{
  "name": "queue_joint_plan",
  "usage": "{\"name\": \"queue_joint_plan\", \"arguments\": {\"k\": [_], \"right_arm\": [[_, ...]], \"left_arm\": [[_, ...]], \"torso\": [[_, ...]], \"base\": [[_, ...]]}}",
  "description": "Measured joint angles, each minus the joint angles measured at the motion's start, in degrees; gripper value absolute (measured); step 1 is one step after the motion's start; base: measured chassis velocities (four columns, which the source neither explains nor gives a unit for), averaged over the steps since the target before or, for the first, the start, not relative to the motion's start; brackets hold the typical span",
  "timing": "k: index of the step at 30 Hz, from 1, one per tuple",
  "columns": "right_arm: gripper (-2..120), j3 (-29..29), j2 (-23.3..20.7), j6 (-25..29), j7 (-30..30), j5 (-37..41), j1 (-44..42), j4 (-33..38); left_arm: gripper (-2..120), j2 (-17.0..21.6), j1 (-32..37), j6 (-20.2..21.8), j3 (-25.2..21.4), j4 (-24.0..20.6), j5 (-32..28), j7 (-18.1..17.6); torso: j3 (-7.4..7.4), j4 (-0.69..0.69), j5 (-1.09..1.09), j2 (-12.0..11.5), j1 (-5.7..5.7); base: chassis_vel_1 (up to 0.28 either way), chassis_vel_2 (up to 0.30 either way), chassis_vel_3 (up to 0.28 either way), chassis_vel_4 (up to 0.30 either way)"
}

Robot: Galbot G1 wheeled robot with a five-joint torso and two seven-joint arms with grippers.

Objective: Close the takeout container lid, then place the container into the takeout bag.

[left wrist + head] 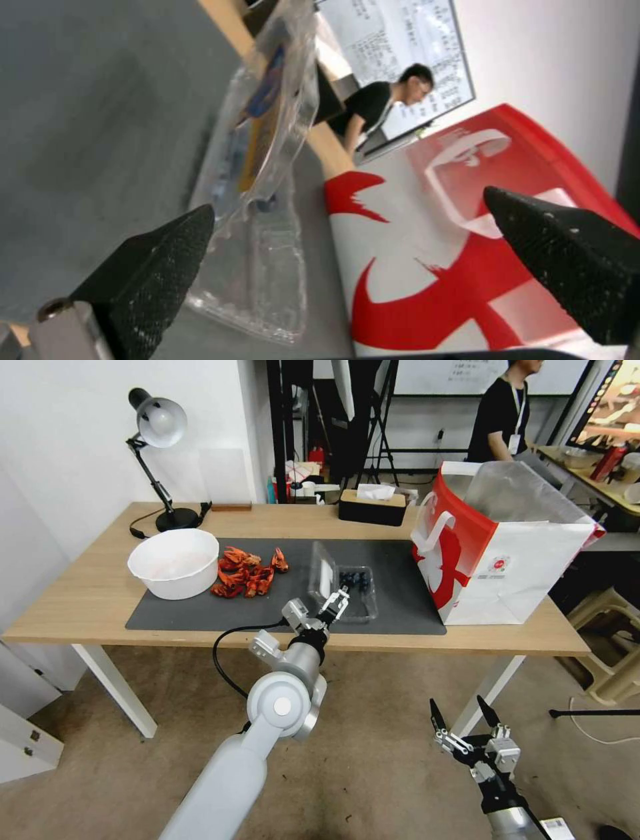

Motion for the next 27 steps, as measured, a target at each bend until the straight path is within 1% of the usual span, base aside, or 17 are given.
{"name": "queue_joint_plan", "arguments": {"k": [7, 12, 22, 25, 27], "right_arm": [[100, 0.17, 0.08, 0.0, 0.05, -0.37, -0.12, 0.43], [100, 0.3, 0.21, -0.01, 0.07, -0.63, -0.2, 0.43], [100, 0.34, 0.59, -0.07, 0.09, -1.01, -0.21, 0.08], [100, 0.36, 0.72, -0.13, 0.13, -1.16, -0.19, -0.15], [100, 0.37, 0.72, -0.15, 0.14, -1.17, -0.19, -0.15]], "left_arm": [[100, 0.31, -0.83, -0.24, 0.55, -0.43, 0.26, 1.76], [100, 1.01, -2.01, -0.28, 0.89, 0.17, 0.14, 2.87], [100, 1.19, -5.23, -0.11, 2.63, 2.03, -1.07, 3.23], [100, 1.09, -7.3, 0.08, 3.46, 3.57, -1.9, 3.23], [100, 1.08, -7.47, 0.11, 3.52, 3.69, -1.98, 3.23]], "torso": [[0.0, 0.0, 0.0, 0.0, 0.0], [0.0, 0.0, 0.0, 0.0, 0.0], [0.0, 0.0, 0.0, 0.0, 0.0], [0.0, 0.0, 0.0, 0.0, 0.0], [0.0, 0.0, 0.0, 0.0, 0.0]], "base": [[0.0, 0.0, 0.0, 0.0], [0.0, 0.0, 0.0, 0.0], [0.0, 0.0, 0.0, 0.0], [0.0, 0.0, 0.0, 0.0], [0.0, 0.0, 0.0, 0.0]]}}
